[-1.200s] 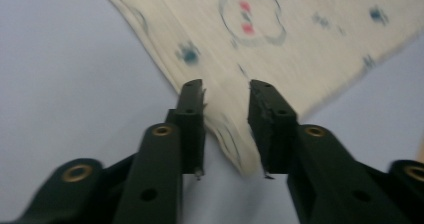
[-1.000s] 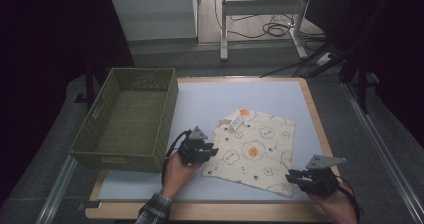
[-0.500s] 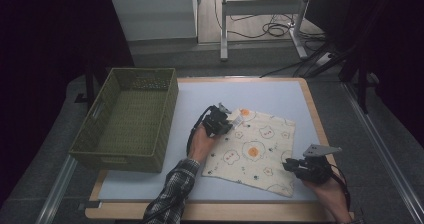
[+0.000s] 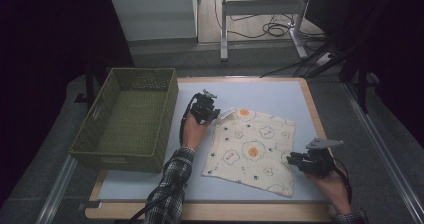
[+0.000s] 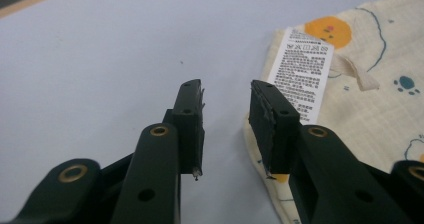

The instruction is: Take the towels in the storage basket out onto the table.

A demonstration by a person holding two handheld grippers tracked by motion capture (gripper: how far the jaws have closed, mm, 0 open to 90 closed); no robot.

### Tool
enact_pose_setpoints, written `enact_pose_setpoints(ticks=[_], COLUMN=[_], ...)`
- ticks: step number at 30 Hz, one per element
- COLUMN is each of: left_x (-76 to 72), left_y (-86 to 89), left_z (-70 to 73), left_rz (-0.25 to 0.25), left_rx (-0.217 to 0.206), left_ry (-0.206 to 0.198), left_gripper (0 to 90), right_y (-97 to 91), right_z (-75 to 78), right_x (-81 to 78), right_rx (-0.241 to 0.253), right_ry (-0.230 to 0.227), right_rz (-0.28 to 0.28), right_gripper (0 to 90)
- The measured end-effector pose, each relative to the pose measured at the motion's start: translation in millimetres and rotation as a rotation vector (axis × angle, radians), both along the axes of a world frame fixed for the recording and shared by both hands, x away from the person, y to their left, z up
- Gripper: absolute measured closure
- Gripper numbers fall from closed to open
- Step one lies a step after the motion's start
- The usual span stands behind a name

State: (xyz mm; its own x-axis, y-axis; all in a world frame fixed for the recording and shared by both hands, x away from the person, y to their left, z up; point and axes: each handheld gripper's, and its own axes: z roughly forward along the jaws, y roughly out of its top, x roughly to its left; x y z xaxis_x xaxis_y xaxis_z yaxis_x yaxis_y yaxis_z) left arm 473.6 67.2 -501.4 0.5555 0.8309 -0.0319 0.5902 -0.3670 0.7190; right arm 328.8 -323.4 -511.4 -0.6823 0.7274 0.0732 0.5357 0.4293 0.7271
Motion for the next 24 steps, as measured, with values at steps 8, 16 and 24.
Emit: enact_pose_setpoints(ticks=[8, 16, 24], left_x=[-12.8, 9.8, 26.8], left_y=[-21.7, -42.5, -8.1], left_z=[-0.7, -13.4, 6.3], left_rz=[-0.166, -0.132, 0.015], left_rx=[-0.014, 0.051, 0.059], left_ry=[0.036, 0.042, 0.016], left_gripper=[63.5, 62.6, 60.0], right_y=[-6.2, -4.0, -7.9], right_z=[4.6, 7.8, 7.5], right_x=[19.7, 29.8, 38.3], right_rx=[-0.001, -0.003, -0.009], right_ry=[-0.005, -0.009, -0.005], right_rz=[-0.040, -0.049, -0.062], right_gripper=[70.1, 69.3, 68.6])
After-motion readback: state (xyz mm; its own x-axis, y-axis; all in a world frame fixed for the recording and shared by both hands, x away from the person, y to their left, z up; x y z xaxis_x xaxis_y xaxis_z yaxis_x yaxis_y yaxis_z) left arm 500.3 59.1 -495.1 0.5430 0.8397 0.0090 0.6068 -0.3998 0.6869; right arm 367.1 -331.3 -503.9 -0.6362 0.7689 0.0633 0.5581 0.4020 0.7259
